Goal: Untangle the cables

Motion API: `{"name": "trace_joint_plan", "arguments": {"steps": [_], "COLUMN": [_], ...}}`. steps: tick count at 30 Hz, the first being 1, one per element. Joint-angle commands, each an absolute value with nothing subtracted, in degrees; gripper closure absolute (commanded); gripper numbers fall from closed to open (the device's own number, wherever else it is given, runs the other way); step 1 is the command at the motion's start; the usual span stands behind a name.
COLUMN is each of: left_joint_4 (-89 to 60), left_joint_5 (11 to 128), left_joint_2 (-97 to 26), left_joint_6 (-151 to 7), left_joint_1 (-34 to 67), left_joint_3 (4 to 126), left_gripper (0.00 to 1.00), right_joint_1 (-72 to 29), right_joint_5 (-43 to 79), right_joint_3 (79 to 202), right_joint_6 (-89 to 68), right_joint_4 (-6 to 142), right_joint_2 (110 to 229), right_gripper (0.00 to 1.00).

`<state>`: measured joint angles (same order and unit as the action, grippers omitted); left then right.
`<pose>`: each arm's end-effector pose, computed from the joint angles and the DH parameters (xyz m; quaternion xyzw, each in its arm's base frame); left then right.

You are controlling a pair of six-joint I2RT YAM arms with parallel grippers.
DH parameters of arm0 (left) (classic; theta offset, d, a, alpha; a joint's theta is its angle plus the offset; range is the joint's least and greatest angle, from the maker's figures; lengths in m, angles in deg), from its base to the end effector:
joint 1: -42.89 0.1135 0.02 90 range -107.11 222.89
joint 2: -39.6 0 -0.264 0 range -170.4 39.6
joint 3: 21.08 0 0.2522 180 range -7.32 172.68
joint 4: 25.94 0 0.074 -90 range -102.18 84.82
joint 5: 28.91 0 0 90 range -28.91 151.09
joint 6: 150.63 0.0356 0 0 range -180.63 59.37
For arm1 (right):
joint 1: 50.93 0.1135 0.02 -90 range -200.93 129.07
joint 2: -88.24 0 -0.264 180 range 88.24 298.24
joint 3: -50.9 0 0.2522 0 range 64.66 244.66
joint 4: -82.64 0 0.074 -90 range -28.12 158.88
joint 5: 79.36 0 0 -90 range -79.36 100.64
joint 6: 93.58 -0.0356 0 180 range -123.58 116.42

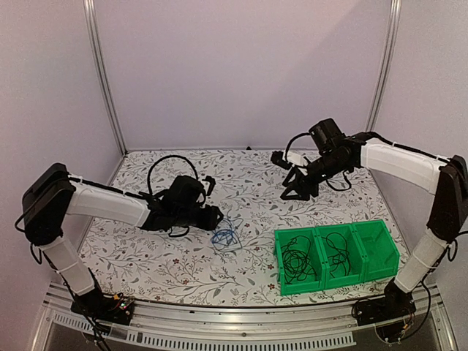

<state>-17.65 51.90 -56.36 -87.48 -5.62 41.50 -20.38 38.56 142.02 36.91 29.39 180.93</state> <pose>0.2292 -0.2506 0.1648 0.1387 0.8994 -0.1916 0.3676 0.2889 0.1898 0.2841 -0.5968 0.7106 0.2037 0.3121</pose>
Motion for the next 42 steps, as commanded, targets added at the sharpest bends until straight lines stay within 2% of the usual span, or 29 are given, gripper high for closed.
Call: {"name": "trace_joint_plan", "arguments": {"steps": [1,6,13,15,20,21,26,31,36,42], "left_joint_4": [-22.4,-24.5,-19.2,-17.6,-16.3,-16.4,-17.1,-17.6,-19.5,-18.5], "left_joint_5": [61.8,64.9,62.6,63.1,65.0,65.3,66.7,62.5,59.9,56.6], "left_joint_2": [-61.1,-67.4,-76.4,-78.5,-78.6,-77.9,-68.0,-57.8,-50.8,-47.2], "left_joint_6": [-87.7,-82.3,-75.9,-75.2,-75.8,-76.1,-77.1,-77.5,-78.2,-76.6], "left_joint_1": [-0.7,1.1,1.1,1.2,1.1,1.1,0.2,-1.1,-2.1,-2.9], "left_joint_3": [44.5,49.3,57.5,59.6,61.1,60.9,61.5,62.0,61.4,62.8], "left_gripper": [0.54,0.55,0.59,0.67,0.98,1.0,1.0,1.0,1.0,1.0], "right_joint_1": [-18.1,-17.6,-17.6,-17.6,-17.6,-17.6,-17.7,-17.6,-17.6,-17.4], "right_joint_5": [43.2,44.4,43.6,43.4,43.2,43.2,41.5,41.9,50.0,63.2], "right_joint_3": [147.3,152.5,152.5,152.3,151.3,150.8,150.8,153.5,158.8,165.4], "right_joint_6": [27.4,24.6,24.1,24.1,24.0,23.9,22.9,19.4,15.7,9.8], "right_joint_4": [32.9,32.3,33.0,33.0,33.4,33.7,35.8,37.8,37.9,38.4], "right_joint_2": [189.2,196.0,195.8,195.6,194.5,194.2,194.0,194.1,194.2,197.5], "right_gripper": [0.46,0.47,0.46,0.46,0.46,0.46,0.43,0.27,0.2,0.16]}}
